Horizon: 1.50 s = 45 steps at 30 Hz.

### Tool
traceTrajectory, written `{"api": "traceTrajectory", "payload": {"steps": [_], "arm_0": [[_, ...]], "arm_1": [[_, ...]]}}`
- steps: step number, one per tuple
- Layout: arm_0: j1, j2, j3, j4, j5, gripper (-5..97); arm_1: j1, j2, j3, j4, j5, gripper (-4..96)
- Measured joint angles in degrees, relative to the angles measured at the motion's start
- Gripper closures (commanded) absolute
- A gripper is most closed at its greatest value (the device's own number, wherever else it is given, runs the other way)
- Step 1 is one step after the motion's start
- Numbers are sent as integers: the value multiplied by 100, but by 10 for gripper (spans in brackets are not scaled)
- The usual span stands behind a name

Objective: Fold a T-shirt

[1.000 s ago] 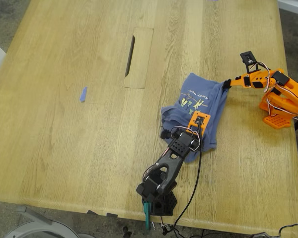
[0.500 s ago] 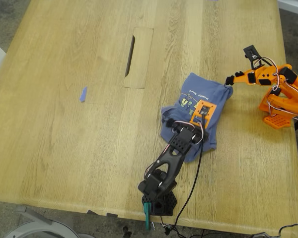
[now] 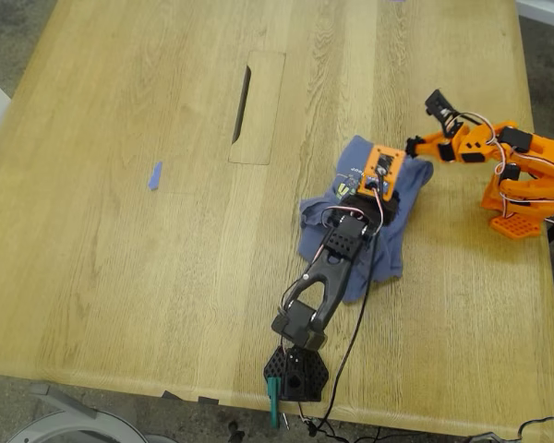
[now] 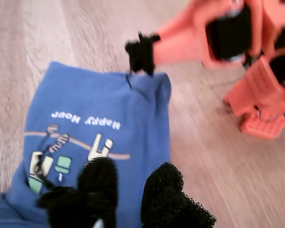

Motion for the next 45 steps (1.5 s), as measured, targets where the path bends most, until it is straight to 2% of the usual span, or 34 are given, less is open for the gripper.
{"api": "traceTrajectory", "payload": {"steps": [12,20,27,33,45], "arm_0": [[-527,-589,1354,-1661,-290,861],[-984,-589,2101,-2083,-378,860],[-1371,-483,2681,-2109,-378,859],[-1811,422,3560,-2083,-352,860],[-3067,2689,4975,-923,-360,861]], "arm_1": [[-738,-1222,466,-1389,9,913],[-536,-677,1521,-1547,62,913],[-185,853,2355,-773,88,913],[149,2944,2786,844,88,913],[1020,3190,2707,1600,123,913]]}}
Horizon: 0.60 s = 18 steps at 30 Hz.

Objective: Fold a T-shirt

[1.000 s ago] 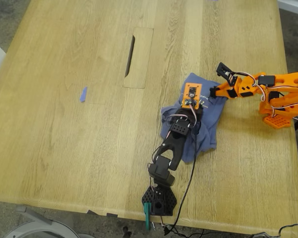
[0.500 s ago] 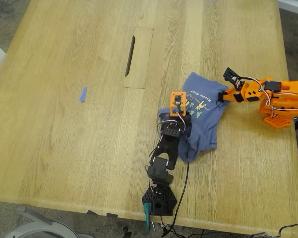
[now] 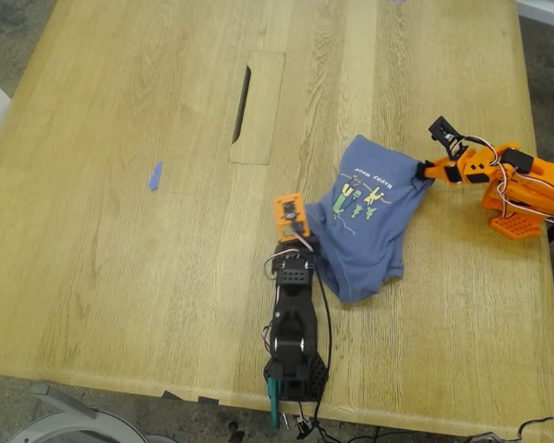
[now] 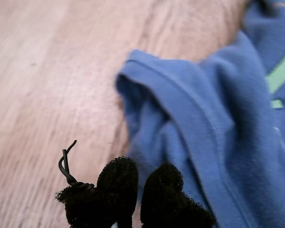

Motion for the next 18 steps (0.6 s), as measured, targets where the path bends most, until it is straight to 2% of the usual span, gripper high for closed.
{"api": "traceTrajectory", "payload": {"steps": [9,18], "arm_0": [[-202,562,-26,598,53,860],[686,185,-1055,650,132,866]], "arm_1": [[1081,26,-378,562,-132,913],[1433,-18,-668,-123,-325,913]]}}
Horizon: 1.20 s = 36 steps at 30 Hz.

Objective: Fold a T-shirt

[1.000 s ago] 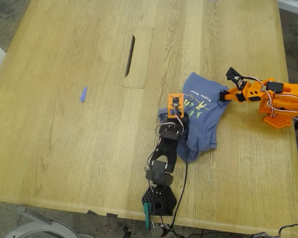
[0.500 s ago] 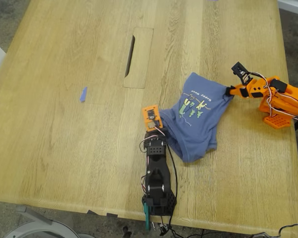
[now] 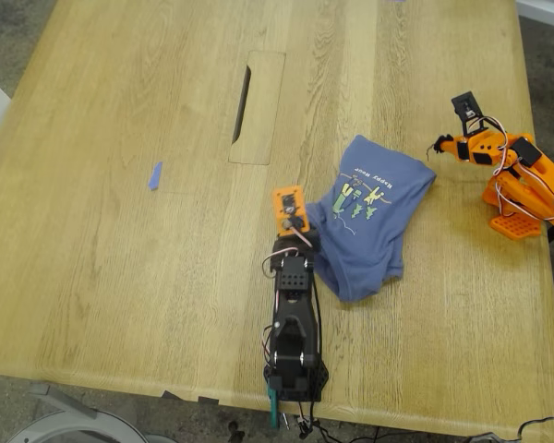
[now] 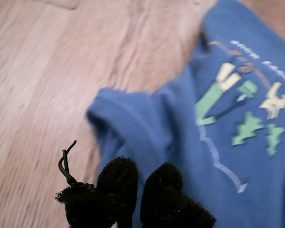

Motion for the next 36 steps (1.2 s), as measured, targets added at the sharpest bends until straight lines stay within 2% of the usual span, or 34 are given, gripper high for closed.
{"api": "traceTrajectory", "payload": {"steps": [5,10,15,18,29,36], "arm_0": [[659,-1143,-949,-466,53,867],[1072,-2681,-2021,-1037,62,868],[905,-3419,-2197,-1670,62,879],[580,-3516,-2127,-1978,62,881],[-299,-3665,-1274,-2654,-18,884],[-202,-4017,-1151,-2918,-114,917]], "arm_1": [[-624,-650,-396,-826,-26,913],[-1679,-2276,-940,-2215,-26,913],[-2804,-3779,-1169,-3190,114,913],[-2997,-4263,-1169,-3656,185,913],[-2944,-4570,-475,-4157,457,913],[-2716,-4474,-132,-4148,492,913]]}}
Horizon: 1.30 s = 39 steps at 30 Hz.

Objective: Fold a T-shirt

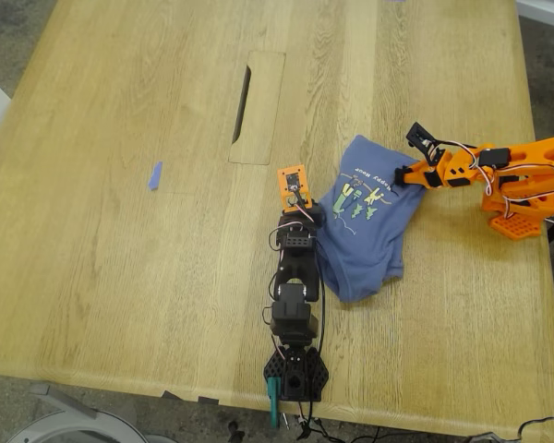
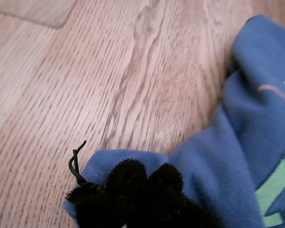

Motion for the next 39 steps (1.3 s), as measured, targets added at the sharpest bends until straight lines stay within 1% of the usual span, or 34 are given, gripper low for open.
{"api": "traceTrajectory", "payload": {"steps": [6,9,12,17,18,24,31,35,39], "arm_0": [[105,-26,519,-316,-44,918],[97,-26,773,-466,-44,918],[35,-9,993,-483,-53,918],[-334,308,1424,-483,-53,918],[-404,396,1521,-483,-53,918],[-844,861,1978,-387,-62,912],[-1521,1600,2426,-114,-44,912],[-2109,2399,2892,211,53,912],[-2804,3621,3560,791,97,914]], "arm_1": [[211,457,369,185,0,913],[387,993,668,501,0,913],[615,1846,923,1160,0,913],[993,4052,1283,2997,0,913],[1063,4245,1283,3094,0,913],[1485,4482,1283,3410,-26,913],[2417,4526,1283,3788,-202,913],[3234,4632,1283,4087,-325,913],[4008,4632,1283,4184,-466,913]]}}
